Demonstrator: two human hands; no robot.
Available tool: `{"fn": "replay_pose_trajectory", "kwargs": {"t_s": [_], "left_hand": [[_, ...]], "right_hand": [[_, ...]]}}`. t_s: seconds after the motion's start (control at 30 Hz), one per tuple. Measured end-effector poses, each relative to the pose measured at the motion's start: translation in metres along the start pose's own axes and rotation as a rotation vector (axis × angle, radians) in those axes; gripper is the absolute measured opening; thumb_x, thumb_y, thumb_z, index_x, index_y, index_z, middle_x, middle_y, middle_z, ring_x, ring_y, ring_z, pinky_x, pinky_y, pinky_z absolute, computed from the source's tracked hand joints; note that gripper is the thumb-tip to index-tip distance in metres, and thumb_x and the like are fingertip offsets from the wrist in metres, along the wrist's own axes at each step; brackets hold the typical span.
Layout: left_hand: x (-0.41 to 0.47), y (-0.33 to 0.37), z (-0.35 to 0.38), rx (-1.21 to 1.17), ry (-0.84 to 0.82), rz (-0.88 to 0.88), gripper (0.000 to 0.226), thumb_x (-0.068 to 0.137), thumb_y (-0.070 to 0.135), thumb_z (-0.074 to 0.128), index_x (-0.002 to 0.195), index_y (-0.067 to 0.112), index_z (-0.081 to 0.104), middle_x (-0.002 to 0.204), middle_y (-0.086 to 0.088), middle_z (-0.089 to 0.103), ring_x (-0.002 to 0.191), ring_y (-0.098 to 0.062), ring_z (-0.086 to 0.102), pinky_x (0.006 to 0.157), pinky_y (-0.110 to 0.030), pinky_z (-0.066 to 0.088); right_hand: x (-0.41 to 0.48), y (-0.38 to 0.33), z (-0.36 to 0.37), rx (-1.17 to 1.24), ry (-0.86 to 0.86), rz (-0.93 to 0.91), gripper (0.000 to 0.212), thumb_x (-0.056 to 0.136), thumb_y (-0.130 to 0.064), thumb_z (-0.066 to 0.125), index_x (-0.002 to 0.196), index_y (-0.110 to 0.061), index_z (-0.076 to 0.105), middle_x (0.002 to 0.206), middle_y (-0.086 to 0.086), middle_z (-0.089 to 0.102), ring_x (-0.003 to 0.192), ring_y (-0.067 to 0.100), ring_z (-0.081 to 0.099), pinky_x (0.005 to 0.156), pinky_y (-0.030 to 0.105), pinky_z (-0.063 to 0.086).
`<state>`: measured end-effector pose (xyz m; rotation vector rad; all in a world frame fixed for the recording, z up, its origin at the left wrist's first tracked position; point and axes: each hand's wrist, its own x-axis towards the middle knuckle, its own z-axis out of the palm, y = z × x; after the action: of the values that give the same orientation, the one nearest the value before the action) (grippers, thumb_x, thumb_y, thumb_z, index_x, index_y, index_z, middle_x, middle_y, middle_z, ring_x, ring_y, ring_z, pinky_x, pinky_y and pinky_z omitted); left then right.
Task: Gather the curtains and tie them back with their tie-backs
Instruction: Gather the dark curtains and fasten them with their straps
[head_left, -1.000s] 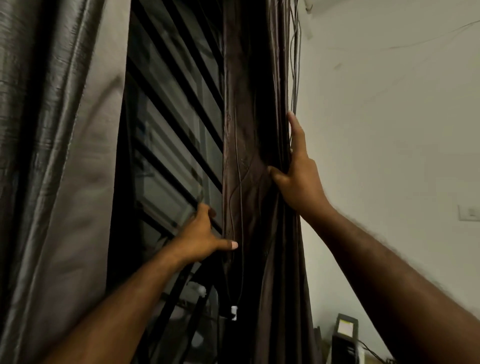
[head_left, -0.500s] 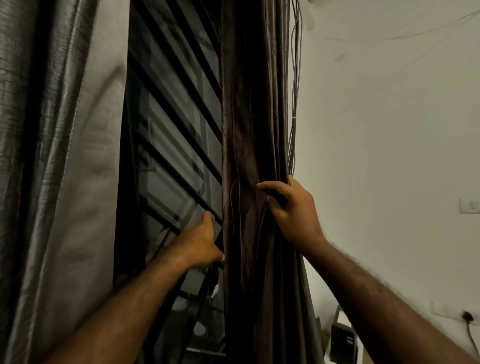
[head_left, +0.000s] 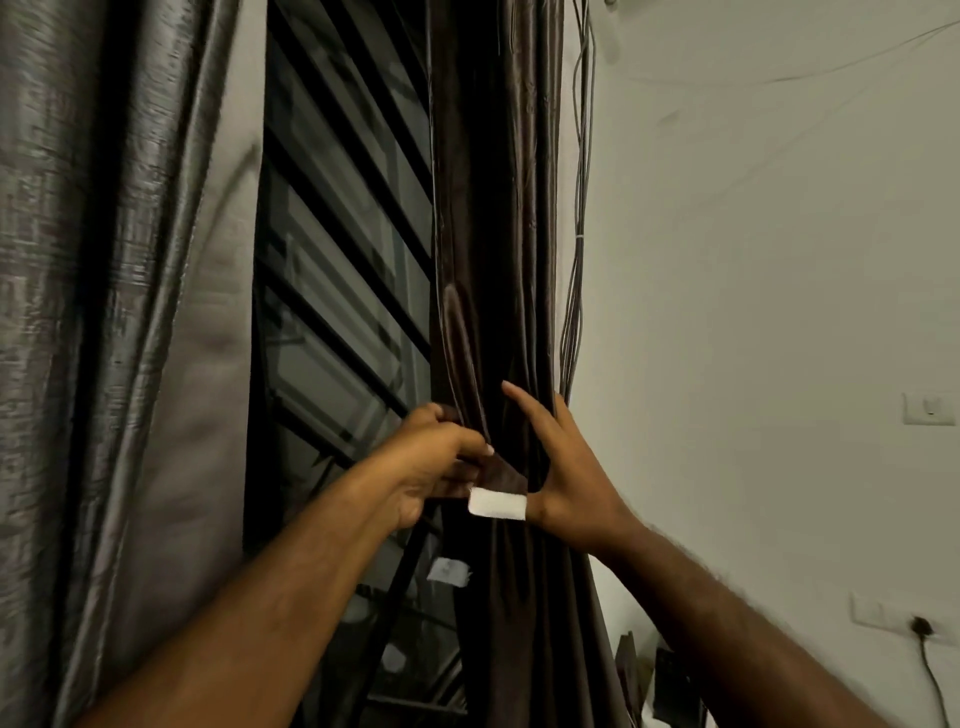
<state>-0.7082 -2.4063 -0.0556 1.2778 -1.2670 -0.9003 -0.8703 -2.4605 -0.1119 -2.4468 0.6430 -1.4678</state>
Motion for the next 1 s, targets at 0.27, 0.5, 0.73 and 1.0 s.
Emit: {"fn": "replay_pose_trajectory", "kwargs": {"t_s": [0.27,0.5,0.73,1.0], "left_hand": [[-0.007,-0.002,0.001,0.038,-0.038,0.077,0.056,0.088,0.013,0.068,0.134,0.014,0.036,0.086,-0.015,0.075,0.075,-0.024,0.074,0.068,-0.034,0.059],[-0.010,-0.047,-0.017,1.019,-0.022,0.275,0.033,0.077,0.045,0.076,0.094,0.029,0.053,0.095,0.003,0.058,0.080,-0.009,0.057,0.070,-0.028,0.049],[-0.004,-0.045,-0.033,0.605,0.045,0.380,0.025,0.088,0.008,0.068,0.110,0.020,0.068,0.117,0.015,0.060,0.110,0.000,0.055,0.091,-0.011,0.042],[0.001,-0.035,-0.004,0.484,-0.162,0.330,0.046,0.094,-0.008,0.051,0.120,0.030,0.051,0.099,0.020,0.057,0.102,-0.003,0.055,0.068,0.003,0.043]], "right_hand": [[-0.003,-0.015,0.006,0.318,0.359,0.057,0.024,0.103,-0.029,0.053,0.115,-0.023,0.073,0.109,-0.007,0.067,0.106,0.008,0.065,0.090,0.018,0.049],[-0.004,-0.013,0.008,0.626,0.508,0.254,0.035,0.107,-0.026,0.042,0.093,-0.019,0.073,0.096,-0.005,0.074,0.099,0.012,0.070,0.096,0.032,0.054],[-0.006,-0.013,0.008,1.096,0.474,0.465,0.039,0.105,-0.037,0.042,0.082,-0.019,0.067,0.098,0.014,0.062,0.094,0.031,0.058,0.082,0.044,0.054],[0.006,-0.023,0.004,1.261,0.198,0.680,0.045,0.105,-0.037,0.045,0.123,-0.004,0.068,0.120,0.024,0.072,0.112,0.038,0.070,0.102,0.048,0.052]]}}
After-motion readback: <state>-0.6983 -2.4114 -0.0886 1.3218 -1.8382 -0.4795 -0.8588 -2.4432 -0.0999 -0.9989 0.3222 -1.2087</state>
